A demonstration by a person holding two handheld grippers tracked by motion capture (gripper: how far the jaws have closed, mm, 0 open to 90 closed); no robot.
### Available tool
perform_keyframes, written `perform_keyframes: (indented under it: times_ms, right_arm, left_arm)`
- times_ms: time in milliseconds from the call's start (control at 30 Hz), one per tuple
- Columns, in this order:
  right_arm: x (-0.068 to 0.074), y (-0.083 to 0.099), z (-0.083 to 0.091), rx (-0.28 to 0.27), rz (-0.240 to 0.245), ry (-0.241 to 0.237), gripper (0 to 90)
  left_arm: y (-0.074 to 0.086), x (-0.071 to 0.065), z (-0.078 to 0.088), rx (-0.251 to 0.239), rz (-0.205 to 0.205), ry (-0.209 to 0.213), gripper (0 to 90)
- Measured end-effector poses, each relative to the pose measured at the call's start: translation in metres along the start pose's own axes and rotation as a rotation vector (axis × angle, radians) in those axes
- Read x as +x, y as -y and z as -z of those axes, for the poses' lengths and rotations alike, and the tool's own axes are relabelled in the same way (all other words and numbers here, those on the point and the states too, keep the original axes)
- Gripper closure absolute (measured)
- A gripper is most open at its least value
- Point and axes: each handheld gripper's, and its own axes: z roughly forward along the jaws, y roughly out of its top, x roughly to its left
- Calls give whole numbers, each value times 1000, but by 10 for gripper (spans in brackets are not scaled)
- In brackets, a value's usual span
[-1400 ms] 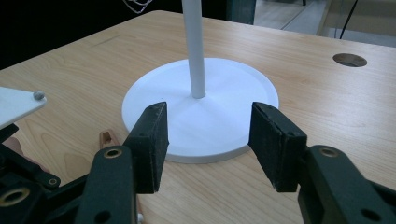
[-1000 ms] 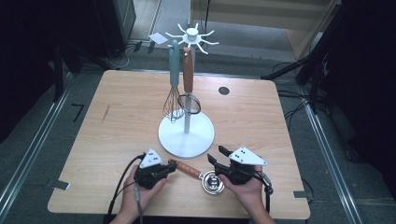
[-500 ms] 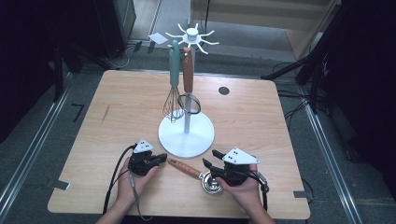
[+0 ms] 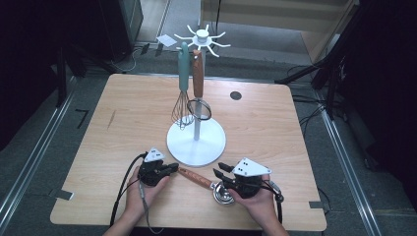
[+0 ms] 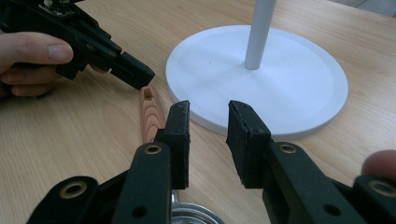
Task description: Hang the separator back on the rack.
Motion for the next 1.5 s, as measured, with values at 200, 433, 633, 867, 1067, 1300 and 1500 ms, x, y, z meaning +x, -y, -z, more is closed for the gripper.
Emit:
perform_keyframes:
  times_ms: [200,433,633,867,1067,1300,1500]
  right_arm:
    - [1,6,2,55,24,-1,619]
    - [1,7,0,132,46,-31,653]
    - [2,9,-5,184,68,-29,644]
    - [1,7,-5,266,51,-81,629]
    - [-4,2,-7,369,1,-90,627]
    - [-1,-6,-14,460,4,-104,649]
    - [1,-8,-22,536,15,-119,650]
  left_arm:
    - [0,-5,-3,7,-14,6,900]
    - [0,-11,-5,14,-22,19,900]
    - [1,-17,-8,18,-36,30,900]
    - [0,-26,-12,28,-55,48,900]
    - [0,-30,-14,36,-67,55,900]
    - [1,-27,-8,22,-59,69,900]
    - [4,-10,13,-22,-42,45,879]
